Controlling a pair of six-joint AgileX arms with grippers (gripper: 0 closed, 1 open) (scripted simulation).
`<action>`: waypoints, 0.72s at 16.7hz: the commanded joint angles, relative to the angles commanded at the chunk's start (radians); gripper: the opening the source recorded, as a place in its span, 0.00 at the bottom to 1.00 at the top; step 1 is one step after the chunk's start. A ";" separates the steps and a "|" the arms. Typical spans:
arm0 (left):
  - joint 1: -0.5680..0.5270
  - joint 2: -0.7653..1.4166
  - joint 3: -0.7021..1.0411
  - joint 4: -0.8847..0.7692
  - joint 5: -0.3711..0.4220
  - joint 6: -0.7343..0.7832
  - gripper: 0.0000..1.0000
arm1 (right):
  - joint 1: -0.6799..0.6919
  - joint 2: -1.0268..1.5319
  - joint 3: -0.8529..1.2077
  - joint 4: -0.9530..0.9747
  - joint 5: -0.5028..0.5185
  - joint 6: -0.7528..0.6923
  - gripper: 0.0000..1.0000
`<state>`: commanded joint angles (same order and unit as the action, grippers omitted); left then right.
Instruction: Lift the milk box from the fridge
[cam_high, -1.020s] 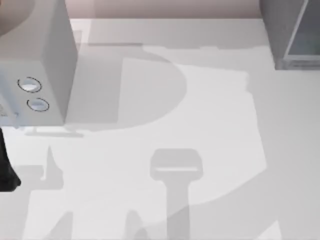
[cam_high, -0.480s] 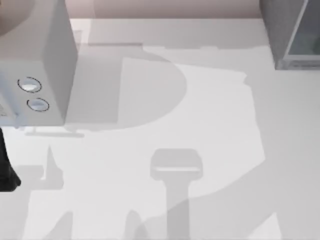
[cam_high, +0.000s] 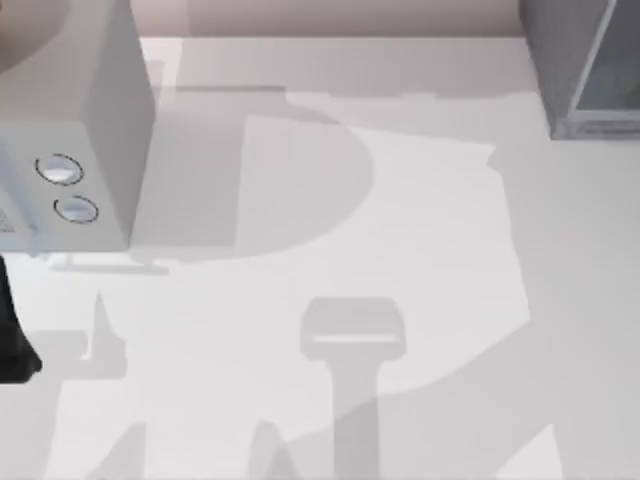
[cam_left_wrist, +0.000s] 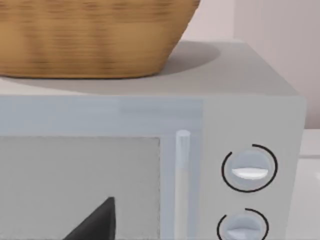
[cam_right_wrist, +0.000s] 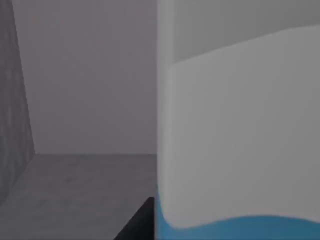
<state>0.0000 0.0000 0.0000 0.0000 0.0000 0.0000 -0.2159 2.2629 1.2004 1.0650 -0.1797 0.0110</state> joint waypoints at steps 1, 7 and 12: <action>0.000 0.000 0.000 0.000 0.000 0.000 1.00 | 0.000 0.000 0.000 0.000 0.000 0.000 0.17; 0.000 0.000 0.000 0.000 0.000 0.000 1.00 | 0.000 0.000 0.000 0.000 0.000 0.000 0.00; 0.000 0.000 0.000 0.000 0.000 0.000 1.00 | -0.003 -0.002 -0.001 0.000 0.000 0.001 0.00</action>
<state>0.0000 0.0000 0.0000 0.0000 0.0000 0.0000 -0.2190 2.2606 1.1997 1.0649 -0.1801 0.0124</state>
